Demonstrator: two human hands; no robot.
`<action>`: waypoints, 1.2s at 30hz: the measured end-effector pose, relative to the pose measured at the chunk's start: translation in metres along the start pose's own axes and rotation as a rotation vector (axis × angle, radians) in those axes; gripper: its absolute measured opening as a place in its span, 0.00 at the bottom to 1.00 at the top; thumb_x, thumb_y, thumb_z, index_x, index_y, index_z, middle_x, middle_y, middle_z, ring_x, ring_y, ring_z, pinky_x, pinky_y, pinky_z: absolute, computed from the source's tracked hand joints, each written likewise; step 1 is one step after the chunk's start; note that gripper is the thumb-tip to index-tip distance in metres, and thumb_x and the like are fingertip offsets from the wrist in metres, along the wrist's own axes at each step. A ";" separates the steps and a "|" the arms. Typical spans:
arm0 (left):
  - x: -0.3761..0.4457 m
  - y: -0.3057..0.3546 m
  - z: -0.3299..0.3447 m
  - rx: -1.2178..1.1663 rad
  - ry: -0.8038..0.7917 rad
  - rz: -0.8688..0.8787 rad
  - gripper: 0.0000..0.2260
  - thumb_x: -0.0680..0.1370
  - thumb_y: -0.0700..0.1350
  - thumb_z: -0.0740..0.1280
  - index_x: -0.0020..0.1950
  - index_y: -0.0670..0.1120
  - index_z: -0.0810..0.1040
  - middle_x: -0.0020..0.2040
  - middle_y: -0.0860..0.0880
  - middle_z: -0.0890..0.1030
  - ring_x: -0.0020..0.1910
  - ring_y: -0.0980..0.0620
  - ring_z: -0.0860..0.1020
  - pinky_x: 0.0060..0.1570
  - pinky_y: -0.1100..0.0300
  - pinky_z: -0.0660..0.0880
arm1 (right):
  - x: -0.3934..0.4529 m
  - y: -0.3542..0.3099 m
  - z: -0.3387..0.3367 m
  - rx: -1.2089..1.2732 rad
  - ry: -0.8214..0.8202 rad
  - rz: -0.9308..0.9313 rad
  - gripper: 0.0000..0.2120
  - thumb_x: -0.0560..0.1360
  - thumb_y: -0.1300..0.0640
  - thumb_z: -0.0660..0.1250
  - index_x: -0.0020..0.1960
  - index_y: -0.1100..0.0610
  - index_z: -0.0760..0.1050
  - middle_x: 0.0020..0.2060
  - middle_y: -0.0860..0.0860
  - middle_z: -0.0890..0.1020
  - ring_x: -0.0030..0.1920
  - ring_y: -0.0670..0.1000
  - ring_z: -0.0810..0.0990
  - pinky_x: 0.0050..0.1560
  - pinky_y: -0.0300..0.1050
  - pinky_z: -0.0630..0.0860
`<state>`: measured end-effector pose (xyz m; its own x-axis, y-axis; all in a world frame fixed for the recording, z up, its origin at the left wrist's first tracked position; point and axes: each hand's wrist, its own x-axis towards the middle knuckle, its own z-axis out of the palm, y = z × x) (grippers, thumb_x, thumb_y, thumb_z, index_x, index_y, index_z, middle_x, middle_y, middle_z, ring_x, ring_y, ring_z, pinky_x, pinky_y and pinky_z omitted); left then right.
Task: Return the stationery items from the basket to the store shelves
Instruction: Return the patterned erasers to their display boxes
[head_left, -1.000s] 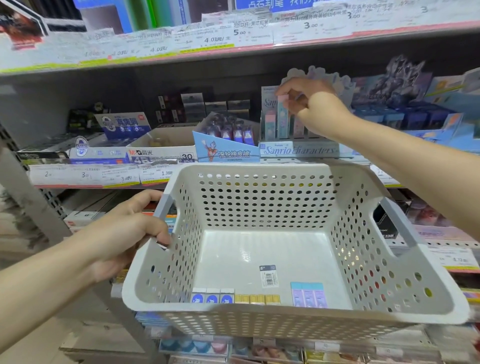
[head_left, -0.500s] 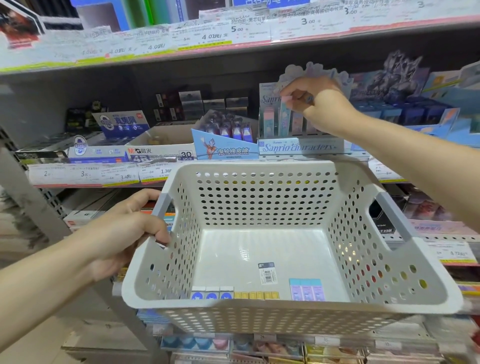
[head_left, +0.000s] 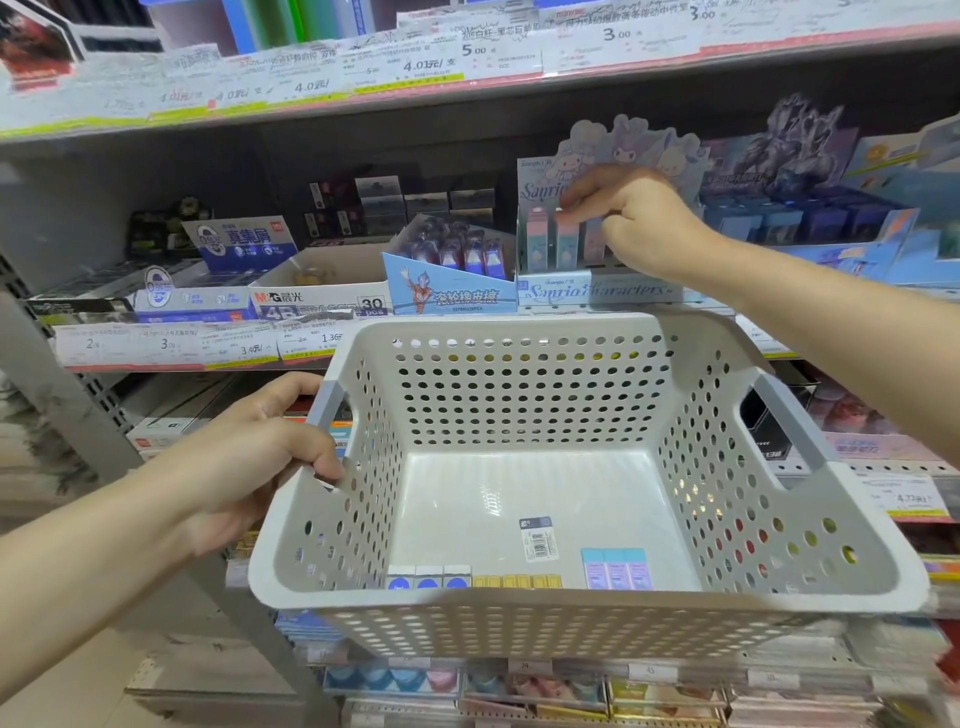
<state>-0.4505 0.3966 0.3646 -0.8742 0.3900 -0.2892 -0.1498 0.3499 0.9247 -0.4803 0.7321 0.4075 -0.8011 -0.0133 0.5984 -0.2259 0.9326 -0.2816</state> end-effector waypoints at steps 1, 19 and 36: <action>0.000 0.000 0.000 0.003 -0.002 -0.002 0.25 0.55 0.32 0.65 0.48 0.50 0.76 0.34 0.38 0.81 0.29 0.41 0.79 0.33 0.49 0.79 | 0.000 0.000 -0.001 -0.010 -0.009 0.001 0.24 0.71 0.75 0.53 0.58 0.62 0.80 0.59 0.56 0.79 0.62 0.53 0.74 0.61 0.34 0.65; -0.001 0.003 0.003 -0.012 0.007 0.002 0.20 0.64 0.26 0.64 0.47 0.48 0.75 0.33 0.38 0.79 0.27 0.42 0.77 0.27 0.53 0.78 | -0.044 -0.045 -0.013 -0.061 -0.194 -0.087 0.12 0.68 0.69 0.59 0.34 0.57 0.76 0.32 0.51 0.79 0.31 0.40 0.72 0.35 0.38 0.66; -0.004 -0.001 0.008 -0.013 0.005 0.029 0.21 0.68 0.24 0.60 0.48 0.49 0.75 0.28 0.46 0.78 0.24 0.47 0.75 0.29 0.56 0.75 | -0.127 -0.064 0.078 -0.371 -1.581 0.012 0.13 0.78 0.65 0.58 0.60 0.60 0.75 0.55 0.53 0.75 0.51 0.53 0.72 0.49 0.43 0.68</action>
<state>-0.4428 0.4012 0.3625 -0.8807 0.3952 -0.2610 -0.1302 0.3276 0.9358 -0.4070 0.6456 0.2911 -0.5940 -0.1244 -0.7948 -0.2643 0.9633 0.0467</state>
